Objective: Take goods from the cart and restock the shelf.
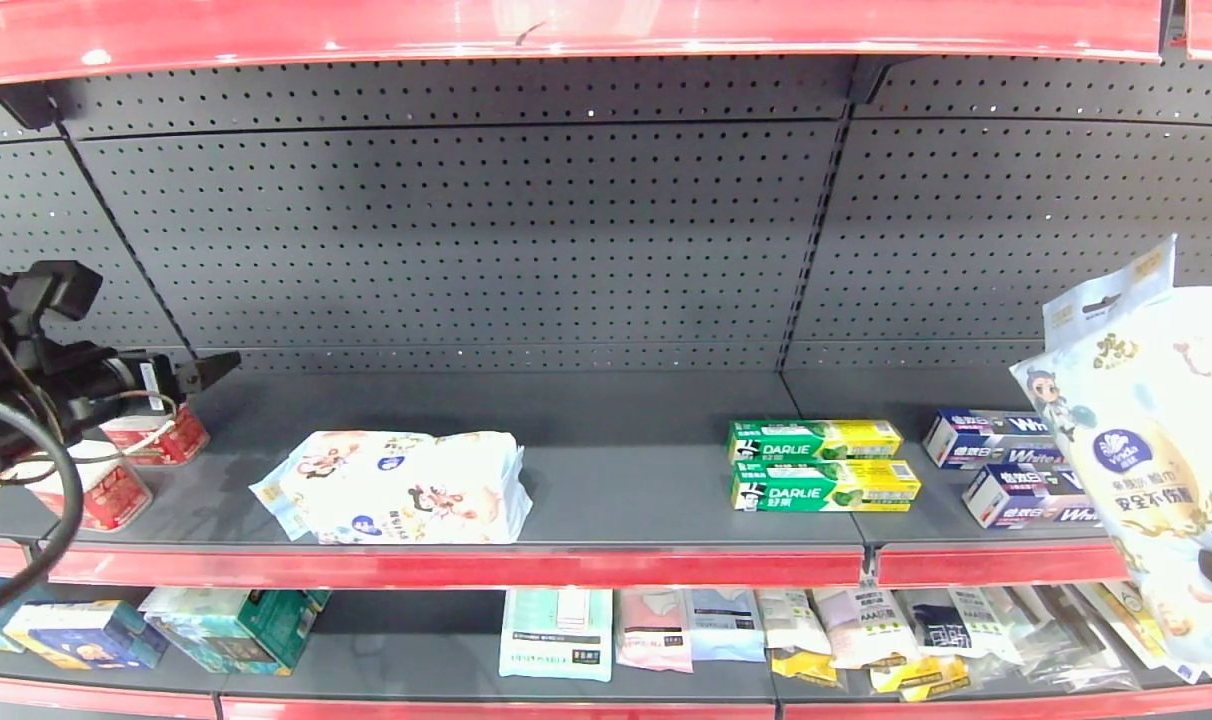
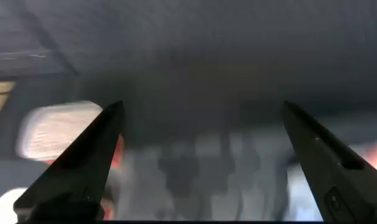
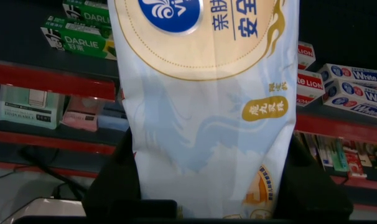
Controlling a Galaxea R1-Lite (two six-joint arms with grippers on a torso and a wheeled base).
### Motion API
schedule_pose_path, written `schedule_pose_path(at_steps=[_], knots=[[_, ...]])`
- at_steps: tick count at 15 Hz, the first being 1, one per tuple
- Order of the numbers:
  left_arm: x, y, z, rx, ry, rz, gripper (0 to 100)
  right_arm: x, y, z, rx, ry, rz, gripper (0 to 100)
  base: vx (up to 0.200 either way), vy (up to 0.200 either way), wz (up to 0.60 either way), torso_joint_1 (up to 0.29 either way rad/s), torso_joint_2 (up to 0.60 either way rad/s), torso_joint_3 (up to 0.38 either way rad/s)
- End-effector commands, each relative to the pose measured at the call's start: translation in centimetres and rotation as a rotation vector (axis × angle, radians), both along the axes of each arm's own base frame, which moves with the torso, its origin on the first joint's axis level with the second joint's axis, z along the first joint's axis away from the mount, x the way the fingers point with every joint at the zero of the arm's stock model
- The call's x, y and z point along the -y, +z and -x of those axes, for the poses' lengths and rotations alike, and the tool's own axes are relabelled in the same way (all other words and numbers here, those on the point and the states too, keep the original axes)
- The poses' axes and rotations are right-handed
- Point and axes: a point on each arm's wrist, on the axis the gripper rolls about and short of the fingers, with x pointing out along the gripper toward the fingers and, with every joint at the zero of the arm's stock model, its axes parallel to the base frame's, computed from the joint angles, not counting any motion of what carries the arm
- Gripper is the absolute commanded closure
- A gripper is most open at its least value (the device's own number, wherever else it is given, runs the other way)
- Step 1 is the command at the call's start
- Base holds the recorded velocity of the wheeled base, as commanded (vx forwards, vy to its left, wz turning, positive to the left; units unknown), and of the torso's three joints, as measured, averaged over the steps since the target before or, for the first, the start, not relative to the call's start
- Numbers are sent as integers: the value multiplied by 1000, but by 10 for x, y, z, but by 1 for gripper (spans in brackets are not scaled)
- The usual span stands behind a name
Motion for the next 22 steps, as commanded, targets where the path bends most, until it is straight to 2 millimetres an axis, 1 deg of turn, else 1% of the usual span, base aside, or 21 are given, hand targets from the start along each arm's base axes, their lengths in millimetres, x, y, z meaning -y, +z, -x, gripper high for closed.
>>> schedule_pose_path(at_steps=[1, 2, 3, 4, 5, 7, 9, 10, 11, 13, 14, 15, 16, 18, 19, 22], knots=[[24, -4, 11, 62, 9, 64, 0, 0, 0, 0, 1, 0, -1, 100, 0, 0, 0, 0, 0, 0], [29, -3, 24, 88, -1, 58, 0, 0, 0, 0, 0, 1, -8, 100, 0, 0, 0, 0, 0, 0], [34, 1, 41, 96, -27, 62, 0, 0, 0, -1, -3, 6, -13, 100, 0, 0, 0, 0, 0, 0], [38, 5, 52, 102, -54, 65, 0, 0, -1, -2, -8, 7, -13, 100, 0, 0, 0, 0, 0, 0], [48, 13, 79, 108, -130, 76, 0, 0, 0, -3, -11, 12, -14, 100, 0, 0, 0, 0, 0, 0], [62, 29, 120, 116, -238, 91, 0, -2, 1, -4, -10, 46, -22, 100, 0, 0, 0, 0, 0, 0], [78, 41, 167, 120, -338, 106, 0, -2, 0, -6, -21, 65, -31, 100, 0, 0, 0, 0, 0, 0], [78, 41, 167, 120, -338, 106, 0, -2, 0, -6, -21, 65, -31, 100, 0, 0, 0, 0, 0, 0], [95, 41, 214, 78, -387, 131, 0, -2, 0, -6, -24, 66, -29, 100, 0, 0, 0, 0, 0, 0], [110, 30, 262, 70, -436, 135, 0, -3, -6, -4, -38, 74, -33, 100, 0, 0, 0, 0, 0, 0], [116, 21, 286, 71, -474, 136, 0, -4, -6, -5, -39, 96, -37, 100, 0, 0, 0, 0, 0, 0], [118, 16, 300, 80, -503, 131, 0, -4, -5, -6, -41, 104, -36, 100, 0, 0, 0, 0, 0, 0], [121, 5, 322, 93, -539, 116, 0, -5, -6, -6, -44, 122, -31, 100, 0, 0, 0, 0, 0, 0], [123, -8, 340, 108, -511, 67, 0, -6, -7, -6, -49, 135, -20, 100, 0, 0, 0, 0, 0, 0], [124, -11, 343, 118, -451, 53, 0, -6, -6, -5, -42, 141, -12, 100, 0, 0, 0, 0, 0, 0], [122, -17, 343, 123, -246, 21, 0, -6, 0, -9, -31, 144, -12, 100, 0, 0, 0, 0, 0, 0]])
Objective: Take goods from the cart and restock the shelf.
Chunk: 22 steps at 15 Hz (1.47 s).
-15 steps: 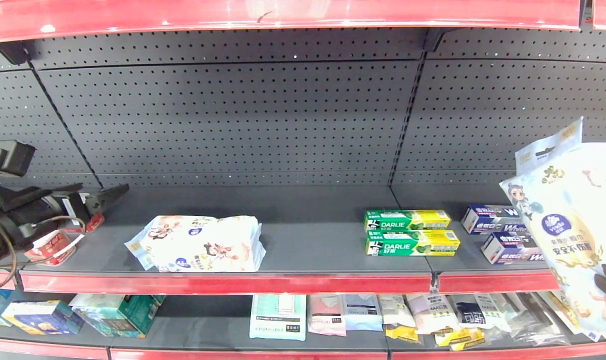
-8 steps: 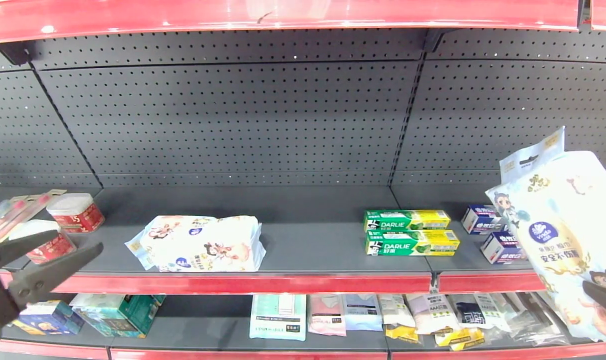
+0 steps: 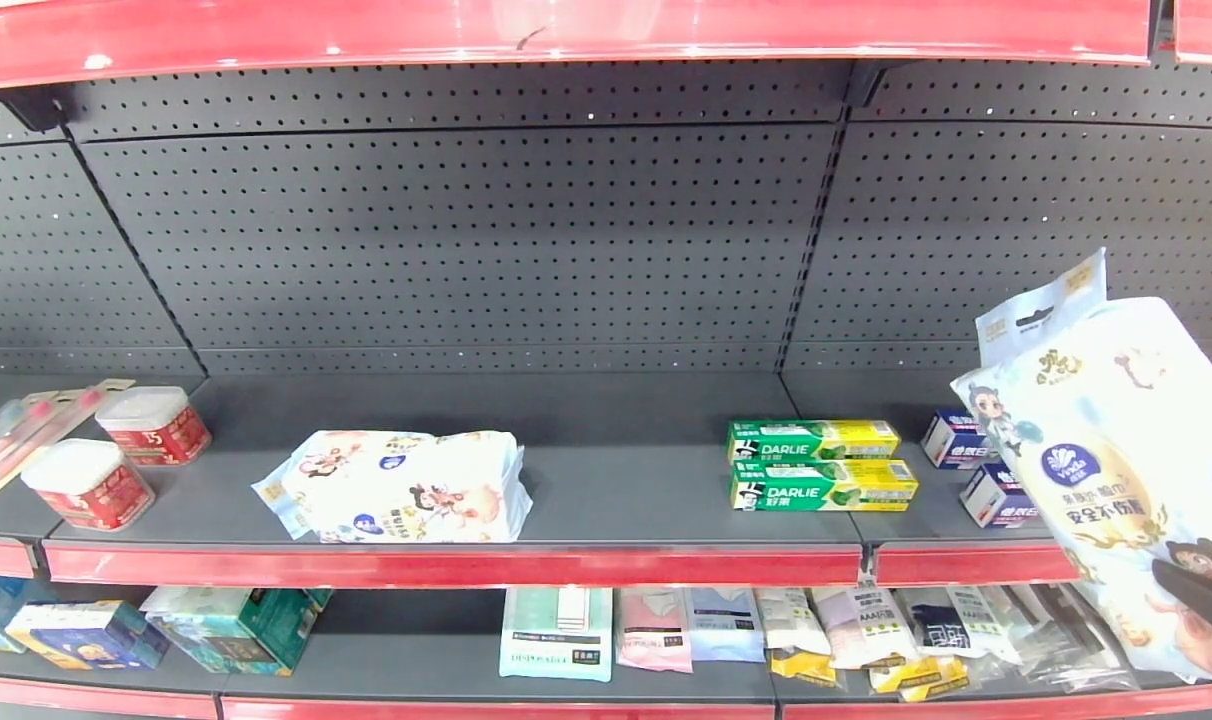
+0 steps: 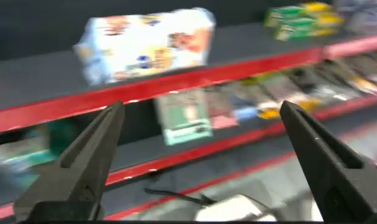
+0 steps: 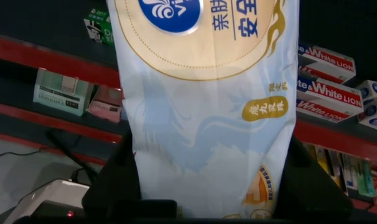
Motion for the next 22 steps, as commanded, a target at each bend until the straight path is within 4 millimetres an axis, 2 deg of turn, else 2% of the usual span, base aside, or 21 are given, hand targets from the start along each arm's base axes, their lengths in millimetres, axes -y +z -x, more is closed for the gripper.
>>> schedule_pose_path(at_steps=[1, 3, 5, 8, 9, 14, 22], knots=[[2, -9, 12, 71, 58, -19, 0, 0, 3, -2, 3, 3, 0, 100, 0, 0, 0, 0, 0, 0], [1, -11, 17, 100, 7, -19, 0, 0, 2, -5, -8, 1, -3, 100, 0, 0, 0, 0, 0, 0], [-7, -14, 20, 126, -159, -62, 0, 0, 6, -11, -15, 7, -8, 100, 0, 0, 0, 0, 0, 0], [-9, -22, 16, 100, -7, -109, 0, -1, 10, -18, -23, 26, -17, 100, 0, 0, 0, 0, 0, 0], [-11, -36, 20, 131, 61, -115, 0, -2, 9, -18, -27, 36, -13, 100, 0, 0, 0, 0, 0, 0], [-12, -57, 13, 72, 105, -138, 0, -4, 12, -19, -9, 60, -19, 100, 0, 0, 0, 0, 0, 0], [-12, -61, 11, 74, 114, -164, 0, -4, 14, -23, -4, 59, -17, 100, 0, 0, 600, 7, 1, 1]])
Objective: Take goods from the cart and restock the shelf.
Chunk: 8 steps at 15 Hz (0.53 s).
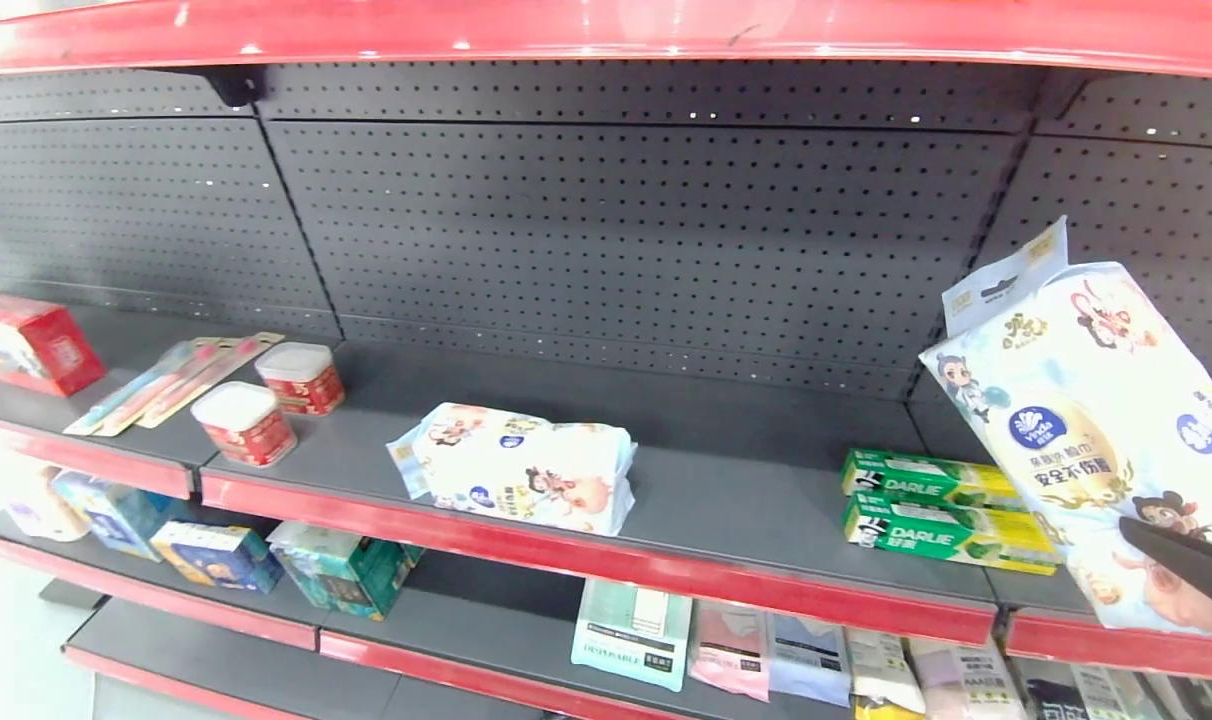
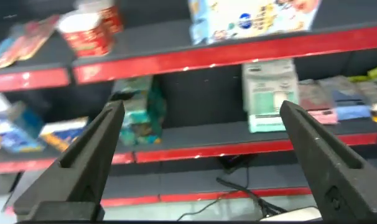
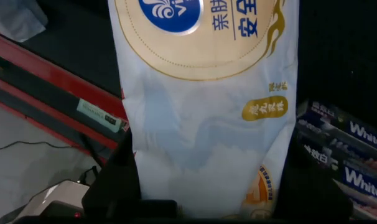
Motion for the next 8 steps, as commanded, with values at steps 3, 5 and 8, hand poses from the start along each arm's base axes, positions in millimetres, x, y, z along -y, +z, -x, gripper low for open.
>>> schedule_pose_path(at_steps=[3, 5, 8], knots=[[0, 0, 0, -4, -1, 10, 0, 0, 4, -4, 5, 6, 7, 100, 0, 0, 200, -1, -1, 4], [0, -1, -3, 15, -11, 17, 0, -1, 15, -16, 15, 19, 3, 100, 0, 0, 0, 0, 0, 0], [0, -6, -12, 107, 23, 184, 0, -9, 24, -36, -2, 137, -6, 100, 0, 0, 0, 0, 0, 0]])
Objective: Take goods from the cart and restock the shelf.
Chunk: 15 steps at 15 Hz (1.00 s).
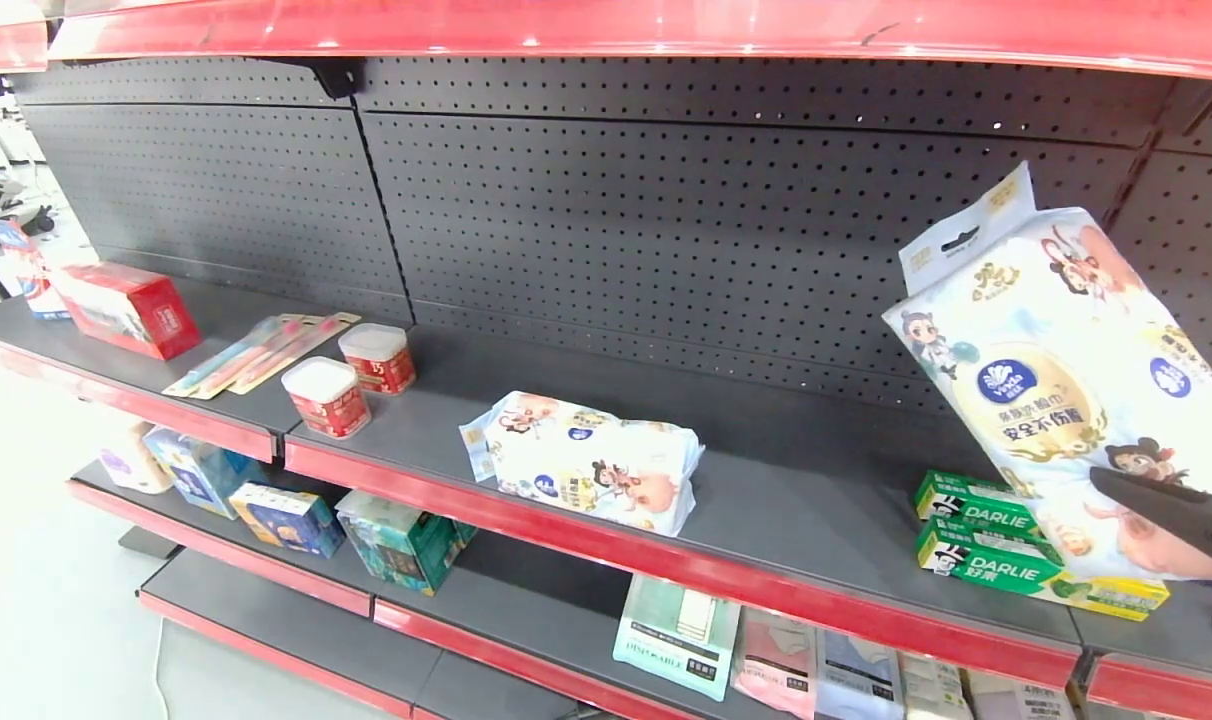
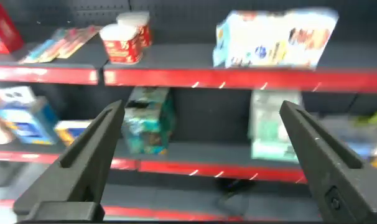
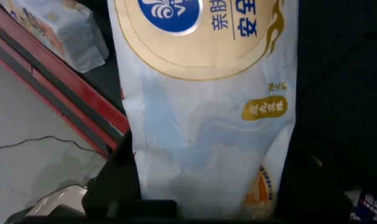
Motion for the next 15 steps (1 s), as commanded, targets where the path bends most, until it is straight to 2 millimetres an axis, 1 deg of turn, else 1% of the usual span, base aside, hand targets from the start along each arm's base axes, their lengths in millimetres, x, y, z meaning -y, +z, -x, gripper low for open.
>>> schedule_pose_path(at_steps=[1, 3, 5, 6, 7, 8, 9, 10, 12, 13, 15], knots=[[-3, -7, -4, -13, 124, 30, 0, -6, 1, -22, -43, 43, 16, 100, 0, 0, 0, 0, 0, 0], [-5, -7, -4, -13, 216, 39, 0, -11, -2, -34, -79, 70, 21, 100, 0, 0, 0, 0, 0, 0], [-6, -8, -4, -12, 250, 34, 0, -18, -3, -45, -104, 102, 24, 100, 0, 0, 0, 0, 0, 0], [-7, -8, -4, -9, 306, 53, 0, -19, -4, -53, -104, 108, 26, 100, 0, 0, 0, 0, 0, 0], [-7, -8, -4, -9, 321, 74, 0, -20, -4, -57, -89, 109, 27, 100, 0, 0, 0, 0, 0, 0], [-6, -8, -4, -10, 289, 65, 0, -21, -3, -65, -55, 106, 26, 100, 0, 0, 0, 0, 0, 0], [-5, -8, -4, -7, 226, 14, 0, -20, -4, -68, -39, 99, 22, 100, 0, 0, 0, 0, 0, 0], [-5, -8, -4, -7, 213, -22, 0, -19, -5, -68, -40, 93, 19, 100, 0, 0, 0, 0, 0, 0], [-6, -10, -6, -25, 297, -25, 0, -18, -10, -64, -53, 90, 17, 100, 0, 0, 0, 0, 0, 0], [-7, -10, -5, -26, 341, 6, 0, -18, -12, -62, -59, 92, 17, 100, 0, 0, 0, 0, 0, 0], [-6, -11, -6, -27, 264, 4, 0, -18, -12, -61, -57, 94, 18, 100, 0, 0, 0, 0, 0, 0]])
